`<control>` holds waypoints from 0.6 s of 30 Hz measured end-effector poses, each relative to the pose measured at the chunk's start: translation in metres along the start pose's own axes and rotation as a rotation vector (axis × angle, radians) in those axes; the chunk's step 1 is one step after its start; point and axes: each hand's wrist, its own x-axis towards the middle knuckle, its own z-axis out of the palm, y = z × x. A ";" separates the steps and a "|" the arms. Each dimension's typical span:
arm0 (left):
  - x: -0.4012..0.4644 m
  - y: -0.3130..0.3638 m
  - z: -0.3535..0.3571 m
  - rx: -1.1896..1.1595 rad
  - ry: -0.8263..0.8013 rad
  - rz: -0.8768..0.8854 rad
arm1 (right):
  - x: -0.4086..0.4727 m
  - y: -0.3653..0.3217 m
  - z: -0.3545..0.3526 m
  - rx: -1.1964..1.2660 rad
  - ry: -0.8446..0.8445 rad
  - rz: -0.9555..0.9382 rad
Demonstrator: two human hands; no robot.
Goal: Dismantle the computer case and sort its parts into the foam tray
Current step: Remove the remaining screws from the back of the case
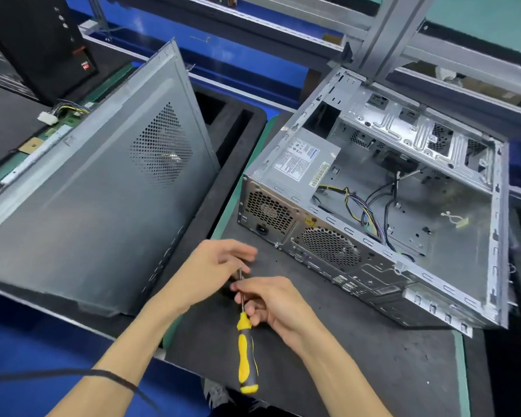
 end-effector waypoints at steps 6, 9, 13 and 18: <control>0.007 0.001 0.019 -0.087 0.138 -0.034 | -0.019 0.006 -0.029 -0.023 -0.011 0.042; 0.004 0.001 0.033 0.112 0.142 0.188 | -0.031 0.009 -0.044 0.019 -0.030 -0.011; -0.004 -0.010 0.055 0.313 -0.036 0.445 | -0.033 0.013 -0.060 0.154 0.046 -0.030; -0.019 -0.002 0.038 0.073 0.074 0.253 | -0.034 0.014 -0.054 0.227 0.025 -0.098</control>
